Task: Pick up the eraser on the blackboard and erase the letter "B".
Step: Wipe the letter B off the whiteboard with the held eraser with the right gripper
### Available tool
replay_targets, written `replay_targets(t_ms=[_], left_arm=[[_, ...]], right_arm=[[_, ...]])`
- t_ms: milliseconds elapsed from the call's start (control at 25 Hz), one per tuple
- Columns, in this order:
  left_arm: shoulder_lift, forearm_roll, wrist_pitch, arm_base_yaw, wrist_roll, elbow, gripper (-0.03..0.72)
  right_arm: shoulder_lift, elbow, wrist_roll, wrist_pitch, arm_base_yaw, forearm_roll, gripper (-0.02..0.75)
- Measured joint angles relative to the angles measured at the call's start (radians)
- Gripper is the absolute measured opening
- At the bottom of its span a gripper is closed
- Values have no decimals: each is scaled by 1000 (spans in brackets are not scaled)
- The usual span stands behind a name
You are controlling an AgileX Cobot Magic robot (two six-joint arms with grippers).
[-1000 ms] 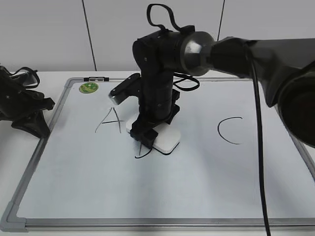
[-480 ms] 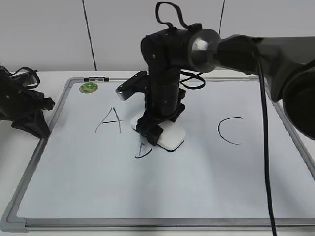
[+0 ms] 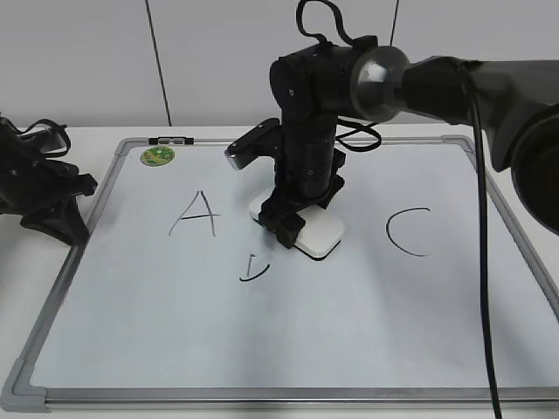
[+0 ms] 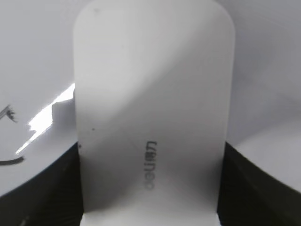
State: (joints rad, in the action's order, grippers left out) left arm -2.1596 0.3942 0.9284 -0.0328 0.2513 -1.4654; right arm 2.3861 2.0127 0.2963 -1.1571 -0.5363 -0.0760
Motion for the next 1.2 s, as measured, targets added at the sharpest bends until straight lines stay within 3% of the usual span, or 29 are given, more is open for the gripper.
replay_targets(t_ms=[720,1200], left_arm=[[0,0,2,0,0,0,32],[0,0,3,0,0,0,32]], right_arm=[[-94,-51,0,-61,-4,82,535],[-94,-85,-15,-63,-83,82,534]])
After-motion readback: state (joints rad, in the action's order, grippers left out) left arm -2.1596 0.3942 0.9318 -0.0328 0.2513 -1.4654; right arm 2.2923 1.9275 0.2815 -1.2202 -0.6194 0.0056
